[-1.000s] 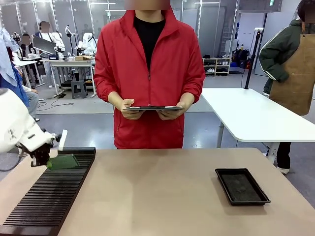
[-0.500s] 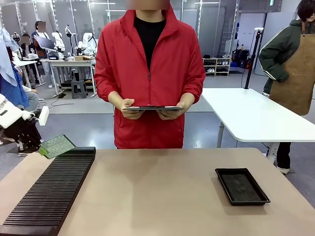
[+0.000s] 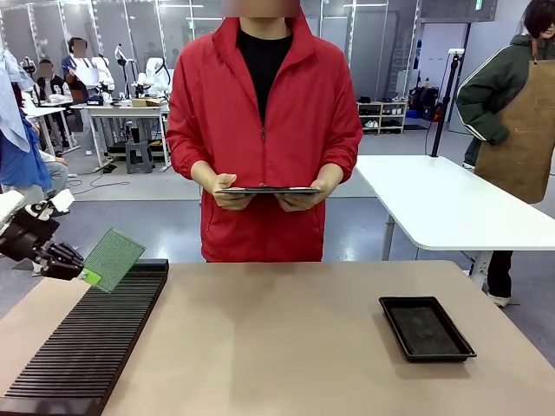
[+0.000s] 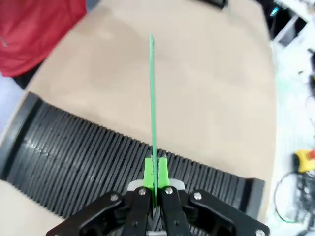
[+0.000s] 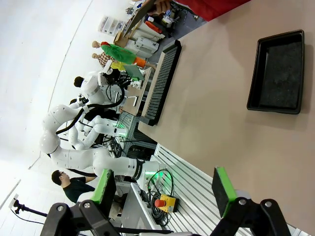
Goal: Inspect the PCB.
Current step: Pick up the Blank PCB and present it to the human.
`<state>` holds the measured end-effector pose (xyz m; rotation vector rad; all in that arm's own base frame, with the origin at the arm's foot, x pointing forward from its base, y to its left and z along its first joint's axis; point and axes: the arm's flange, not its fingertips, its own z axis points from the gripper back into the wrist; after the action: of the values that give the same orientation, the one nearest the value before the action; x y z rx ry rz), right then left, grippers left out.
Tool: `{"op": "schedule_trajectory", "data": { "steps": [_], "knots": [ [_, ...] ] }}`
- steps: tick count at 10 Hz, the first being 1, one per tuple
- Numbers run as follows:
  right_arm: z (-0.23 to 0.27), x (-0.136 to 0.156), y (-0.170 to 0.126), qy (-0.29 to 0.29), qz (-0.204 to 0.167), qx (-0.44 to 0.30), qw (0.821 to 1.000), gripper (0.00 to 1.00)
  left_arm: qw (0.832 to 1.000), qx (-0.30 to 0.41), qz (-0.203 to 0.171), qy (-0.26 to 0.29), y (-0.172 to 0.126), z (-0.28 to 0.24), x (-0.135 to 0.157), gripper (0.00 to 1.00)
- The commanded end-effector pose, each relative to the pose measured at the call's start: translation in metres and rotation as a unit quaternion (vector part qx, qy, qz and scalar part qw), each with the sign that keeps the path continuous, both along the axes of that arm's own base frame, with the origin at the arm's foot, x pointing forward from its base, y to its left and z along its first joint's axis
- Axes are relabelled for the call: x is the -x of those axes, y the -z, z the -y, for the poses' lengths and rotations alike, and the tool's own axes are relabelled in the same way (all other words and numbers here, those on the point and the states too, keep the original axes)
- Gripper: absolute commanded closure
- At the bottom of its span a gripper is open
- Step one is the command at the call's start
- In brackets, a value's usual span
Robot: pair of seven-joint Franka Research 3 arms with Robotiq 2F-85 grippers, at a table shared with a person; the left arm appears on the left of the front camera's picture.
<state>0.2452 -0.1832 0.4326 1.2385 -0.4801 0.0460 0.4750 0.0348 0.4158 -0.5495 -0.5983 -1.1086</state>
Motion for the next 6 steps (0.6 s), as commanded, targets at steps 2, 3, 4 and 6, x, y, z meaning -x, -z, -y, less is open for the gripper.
{"op": "schedule_trajectory", "data": {
  "steps": [2,3,4,6],
  "knots": [
    [0.0011,0.0007,-0.0005,0.000,0.005,-0.004,1.000,0.00,1.000,0.004,0.004,0.009,-0.0039,0.0044,0.0008,1.00],
    [0.0011,0.0007,-0.0005,0.000,0.005,-0.004,1.000,0.00,1.000,0.004,0.004,0.009,-0.0039,0.0044,0.0008,1.00],
    [0.0011,0.0007,-0.0005,0.000,0.005,-0.004,1.000,0.00,1.000,0.004,0.004,0.009,-0.0039,0.0044,0.0008,1.00],
    [0.0011,0.0007,-0.0005,0.000,0.005,-0.004,1.000,0.00,0.995,0.055,-0.079,-0.002,0.0022,0.0075,-0.0045,0.97]
  ]
}}
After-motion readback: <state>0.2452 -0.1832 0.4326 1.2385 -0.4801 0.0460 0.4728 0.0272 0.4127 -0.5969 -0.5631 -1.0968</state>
